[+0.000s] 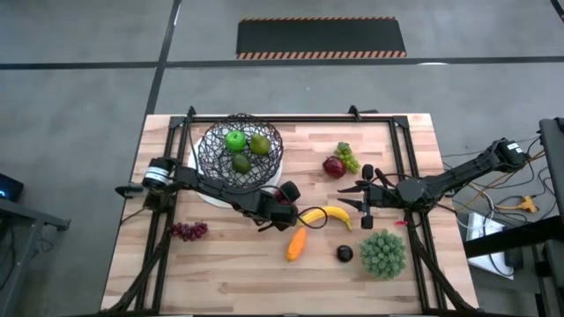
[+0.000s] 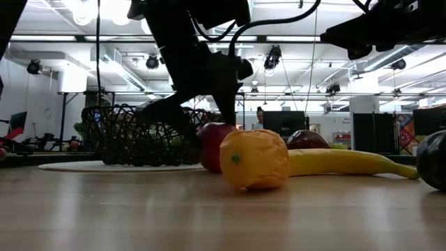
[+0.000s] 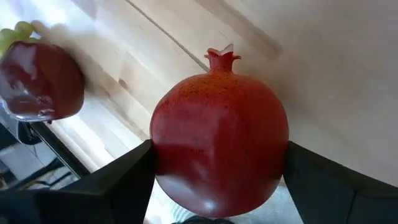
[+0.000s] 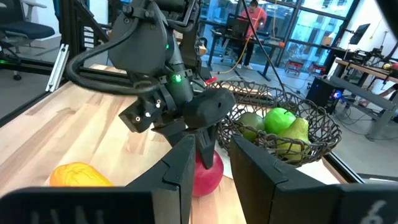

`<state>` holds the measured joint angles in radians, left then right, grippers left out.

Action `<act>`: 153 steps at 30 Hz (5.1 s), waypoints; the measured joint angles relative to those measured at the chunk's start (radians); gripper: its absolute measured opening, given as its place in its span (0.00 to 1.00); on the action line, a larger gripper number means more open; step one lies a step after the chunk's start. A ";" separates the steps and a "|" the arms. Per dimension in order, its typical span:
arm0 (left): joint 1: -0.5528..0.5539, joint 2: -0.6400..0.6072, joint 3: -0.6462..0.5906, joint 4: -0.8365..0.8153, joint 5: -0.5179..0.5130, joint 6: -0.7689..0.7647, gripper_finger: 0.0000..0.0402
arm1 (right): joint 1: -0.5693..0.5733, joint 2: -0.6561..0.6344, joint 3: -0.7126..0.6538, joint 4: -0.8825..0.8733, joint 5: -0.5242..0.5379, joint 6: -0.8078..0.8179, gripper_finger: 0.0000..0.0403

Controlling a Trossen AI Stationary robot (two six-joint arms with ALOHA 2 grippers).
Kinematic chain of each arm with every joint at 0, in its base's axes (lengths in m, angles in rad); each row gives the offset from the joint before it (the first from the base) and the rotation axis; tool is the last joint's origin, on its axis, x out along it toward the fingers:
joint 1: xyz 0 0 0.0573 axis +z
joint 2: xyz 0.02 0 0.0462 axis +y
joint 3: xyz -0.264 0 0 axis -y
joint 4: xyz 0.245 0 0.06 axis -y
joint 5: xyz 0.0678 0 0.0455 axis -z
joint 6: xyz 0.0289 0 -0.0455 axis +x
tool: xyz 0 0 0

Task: Build produce basket
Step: Put the pomegranate into the woven basket, then put the banana into the woven basket

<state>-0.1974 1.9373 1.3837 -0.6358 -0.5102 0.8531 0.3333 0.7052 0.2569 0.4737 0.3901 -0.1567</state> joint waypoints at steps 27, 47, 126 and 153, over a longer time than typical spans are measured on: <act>0.052 -0.714 -0.497 0.262 -0.592 -1.198 0.74 | 0.000 0.005 0.000 -0.019 0.004 0.042 0.23; 0.261 -0.775 -0.758 0.288 -0.650 -1.635 0.74 | 0.000 0.005 0.000 -0.021 0.004 0.075 0.23; 0.085 -0.781 -0.590 0.672 -0.043 -0.829 0.85 | 0.000 0.029 0.000 -0.050 0.003 0.273 0.23; 0.047 -0.779 -0.603 0.898 -0.022 -0.507 0.85 | 0.000 0.417 0.500 -1.000 -0.133 0.647 0.51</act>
<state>-0.1509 1.1587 0.7811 0.2622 -0.5320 0.3466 0.3335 1.1220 0.7572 -0.5264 0.2566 0.4902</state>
